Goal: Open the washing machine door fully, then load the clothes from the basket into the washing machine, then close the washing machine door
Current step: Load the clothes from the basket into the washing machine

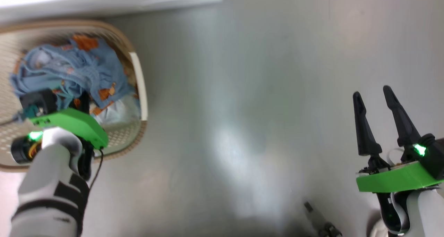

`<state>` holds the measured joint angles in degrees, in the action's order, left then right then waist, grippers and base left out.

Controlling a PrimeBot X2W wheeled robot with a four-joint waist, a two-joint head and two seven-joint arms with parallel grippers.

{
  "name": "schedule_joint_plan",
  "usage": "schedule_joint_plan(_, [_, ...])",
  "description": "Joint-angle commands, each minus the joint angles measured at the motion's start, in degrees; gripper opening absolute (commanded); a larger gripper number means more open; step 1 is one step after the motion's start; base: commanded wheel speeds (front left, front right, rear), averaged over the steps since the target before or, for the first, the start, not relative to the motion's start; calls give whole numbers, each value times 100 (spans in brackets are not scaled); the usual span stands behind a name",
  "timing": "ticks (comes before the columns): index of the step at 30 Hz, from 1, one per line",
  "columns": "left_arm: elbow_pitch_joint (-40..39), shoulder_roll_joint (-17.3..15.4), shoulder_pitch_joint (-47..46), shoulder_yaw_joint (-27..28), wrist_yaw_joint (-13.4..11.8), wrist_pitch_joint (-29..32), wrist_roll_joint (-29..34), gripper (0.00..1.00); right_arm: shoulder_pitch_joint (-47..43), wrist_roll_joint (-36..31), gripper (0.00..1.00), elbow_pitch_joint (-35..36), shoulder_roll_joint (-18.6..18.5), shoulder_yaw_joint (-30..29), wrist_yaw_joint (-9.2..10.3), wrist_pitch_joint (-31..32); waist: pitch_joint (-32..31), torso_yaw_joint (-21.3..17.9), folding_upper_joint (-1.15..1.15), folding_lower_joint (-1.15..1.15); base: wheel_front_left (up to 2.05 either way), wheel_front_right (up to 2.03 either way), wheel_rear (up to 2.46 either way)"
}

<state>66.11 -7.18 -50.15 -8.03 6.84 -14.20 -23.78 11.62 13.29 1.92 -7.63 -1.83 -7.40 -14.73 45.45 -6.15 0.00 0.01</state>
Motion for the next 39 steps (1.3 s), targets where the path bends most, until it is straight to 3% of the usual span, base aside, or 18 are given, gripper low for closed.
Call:
schedule_joint_plan(1, [-173, -194, 299, 143, 5, -73, -37, 0, -287, -13, 100, 65, -45, 74, -9, -27, -723, 394, 0, 0, 0, 0, 0])
schedule_joint_plan(10, [-2348, -36, 2036, 928, -225, -78, 70, 0, -772, -44, 100, -104, 110, 19, -9, -27, -2055, 512, 0, 0, 0, 0, 0])
schedule_joint_plan(19, [-3953, 264, 3544, 1373, -342, -79, 491, 0, -1359, -123, 100, -233, 253, 11, -9, -27, -3183, 465, 0, 0, 0, 0, 0])
schedule_joint_plan(30, [-5354, 422, 4874, 1303, -505, -79, 729, 0, -1919, -248, 100, -224, 329, -13, -9, -27, -4213, 471, 0, 0, 0, 0, 0])
schedule_joint_plan(39, [-5991, 429, 5500, 871, -709, -80, 646, 0, -2241, -332, 100, -167, 358, -82, -9, -27, -4574, 687, 0, 0, 0, 0, 0])
